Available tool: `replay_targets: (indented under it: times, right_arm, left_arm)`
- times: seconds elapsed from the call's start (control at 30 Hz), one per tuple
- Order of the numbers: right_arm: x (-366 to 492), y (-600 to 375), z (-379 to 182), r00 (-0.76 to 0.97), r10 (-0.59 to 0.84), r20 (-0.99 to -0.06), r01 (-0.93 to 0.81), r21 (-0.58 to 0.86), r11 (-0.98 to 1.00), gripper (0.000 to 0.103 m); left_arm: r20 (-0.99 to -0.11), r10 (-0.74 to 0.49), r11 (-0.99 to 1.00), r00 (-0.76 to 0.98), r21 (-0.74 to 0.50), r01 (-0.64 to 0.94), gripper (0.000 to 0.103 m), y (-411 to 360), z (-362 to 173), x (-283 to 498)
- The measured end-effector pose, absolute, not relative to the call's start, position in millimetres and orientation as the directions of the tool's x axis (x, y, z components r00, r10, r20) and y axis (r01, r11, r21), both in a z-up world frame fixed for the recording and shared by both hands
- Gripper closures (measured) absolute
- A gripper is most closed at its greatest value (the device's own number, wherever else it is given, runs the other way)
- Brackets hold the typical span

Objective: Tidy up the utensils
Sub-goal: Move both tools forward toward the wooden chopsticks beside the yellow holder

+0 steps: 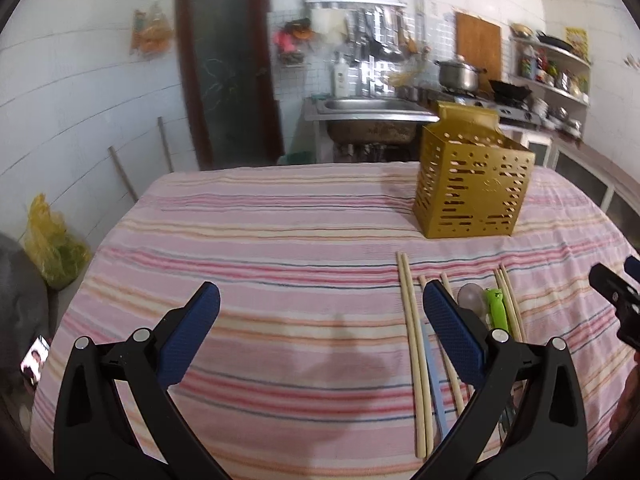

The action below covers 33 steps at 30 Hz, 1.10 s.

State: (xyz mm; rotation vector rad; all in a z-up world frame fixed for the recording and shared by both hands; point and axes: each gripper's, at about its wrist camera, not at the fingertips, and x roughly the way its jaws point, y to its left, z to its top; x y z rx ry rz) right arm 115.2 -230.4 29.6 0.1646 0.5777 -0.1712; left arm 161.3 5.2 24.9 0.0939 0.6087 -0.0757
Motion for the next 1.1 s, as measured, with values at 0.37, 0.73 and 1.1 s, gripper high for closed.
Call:
replay_targets:
  times: [0.37,0.73,1.1]
  right_arm:
    - [159,-234,-6,0.701,-0.136,-0.7,0.289,0.105,0.952,0.004]
    - [184,-228,-30,0.647,-0.157,-0.746,0.306,0.066,0.95,0.004]
    - [186,-225,-36,0.618,-0.164,-0.769,0.321,0.056,0.946,0.004]
  left_arm:
    - [-0.667,-0.115,0.985,0.736,0.022,0.173,0.005,-12,0,216]
    - [-0.765,-0.097,0.985,0.637,0.02,0.174,0.01,-31,-49,253]
    - [-0.783,-0.087,0.985,0.616,0.024,0.17,0.009,-35,-63,258]
